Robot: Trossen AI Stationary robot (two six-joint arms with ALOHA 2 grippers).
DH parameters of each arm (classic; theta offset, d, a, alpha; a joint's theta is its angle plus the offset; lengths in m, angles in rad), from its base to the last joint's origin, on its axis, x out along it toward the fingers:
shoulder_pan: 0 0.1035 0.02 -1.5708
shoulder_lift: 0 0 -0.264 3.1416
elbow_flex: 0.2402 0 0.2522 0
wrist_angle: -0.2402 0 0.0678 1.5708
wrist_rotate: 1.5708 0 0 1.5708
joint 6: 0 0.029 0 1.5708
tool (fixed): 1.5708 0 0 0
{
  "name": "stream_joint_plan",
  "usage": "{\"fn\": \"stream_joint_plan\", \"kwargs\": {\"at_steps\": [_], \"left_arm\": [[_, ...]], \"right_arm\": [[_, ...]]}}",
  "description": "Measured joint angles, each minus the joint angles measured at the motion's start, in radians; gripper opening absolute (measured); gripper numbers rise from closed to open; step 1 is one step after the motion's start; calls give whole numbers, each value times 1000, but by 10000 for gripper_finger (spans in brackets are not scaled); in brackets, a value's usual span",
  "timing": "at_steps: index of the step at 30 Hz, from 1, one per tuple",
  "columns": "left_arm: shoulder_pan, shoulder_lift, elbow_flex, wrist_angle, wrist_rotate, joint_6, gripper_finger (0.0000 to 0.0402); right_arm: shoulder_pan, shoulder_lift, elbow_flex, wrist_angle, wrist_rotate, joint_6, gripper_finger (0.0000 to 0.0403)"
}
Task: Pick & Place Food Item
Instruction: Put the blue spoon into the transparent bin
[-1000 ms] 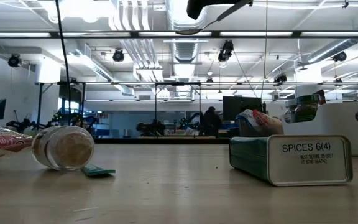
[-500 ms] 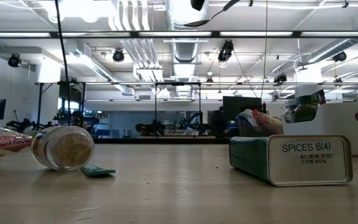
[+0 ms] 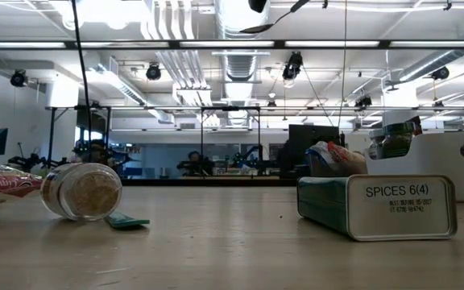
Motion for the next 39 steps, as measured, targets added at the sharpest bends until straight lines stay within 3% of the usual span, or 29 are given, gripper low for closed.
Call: {"fn": "stream_joint_plan", "kwargs": {"at_steps": [24,27,33,39], "left_arm": [[13,0,8,-23,3,0,29],[14,0,10,-34,3,0,29],[15,0,10,-38,3,-1,29],[18,-2,10,-38,3,-1,29]], "right_arm": [[-40,42,-11,35,-48,-23,143],[-43,41,-11,41,-51,-41,118],[-45,36,-11,31,-53,-85,27],[-45,36,-12,30,-54,-99,27]]}}
